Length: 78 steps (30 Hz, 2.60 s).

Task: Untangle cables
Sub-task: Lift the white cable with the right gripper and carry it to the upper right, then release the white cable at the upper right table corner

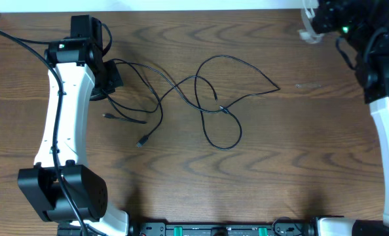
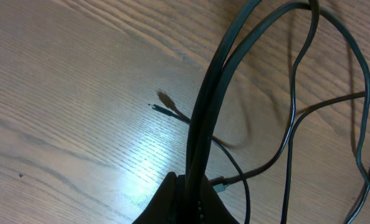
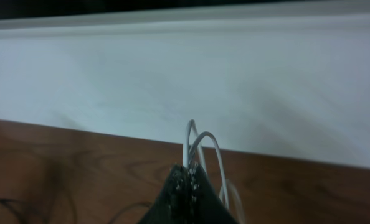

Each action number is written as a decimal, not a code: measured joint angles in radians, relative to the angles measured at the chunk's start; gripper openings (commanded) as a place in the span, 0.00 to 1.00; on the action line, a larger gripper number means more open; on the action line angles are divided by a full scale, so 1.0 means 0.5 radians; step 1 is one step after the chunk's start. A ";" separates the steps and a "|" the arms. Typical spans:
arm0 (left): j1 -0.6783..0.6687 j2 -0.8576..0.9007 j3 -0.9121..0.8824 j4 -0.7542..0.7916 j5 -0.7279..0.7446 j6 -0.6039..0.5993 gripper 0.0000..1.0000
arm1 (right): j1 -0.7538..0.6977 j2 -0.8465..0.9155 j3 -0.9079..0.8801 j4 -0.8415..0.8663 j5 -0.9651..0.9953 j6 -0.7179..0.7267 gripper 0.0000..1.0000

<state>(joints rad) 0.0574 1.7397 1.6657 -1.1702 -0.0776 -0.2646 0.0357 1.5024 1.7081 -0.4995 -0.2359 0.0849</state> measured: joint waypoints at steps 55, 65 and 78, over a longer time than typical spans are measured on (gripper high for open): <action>0.000 0.000 -0.002 0.164 0.430 -0.001 0.07 | -1.012 2.016 0.429 1.214 -0.217 1.263 0.99; 0.000 0.000 -0.002 0.191 0.430 0.000 0.07 | -1.006 1.421 0.432 0.488 -0.067 0.780 0.99; 0.000 -0.008 -0.002 0.277 0.456 0.112 0.07 | -0.809 1.034 0.446 -0.304 -0.597 -0.022 0.99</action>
<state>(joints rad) 0.0574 1.7359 1.6646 -1.0317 0.1505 -0.2085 -0.3691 2.0193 1.9308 -0.6514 -0.5346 0.0738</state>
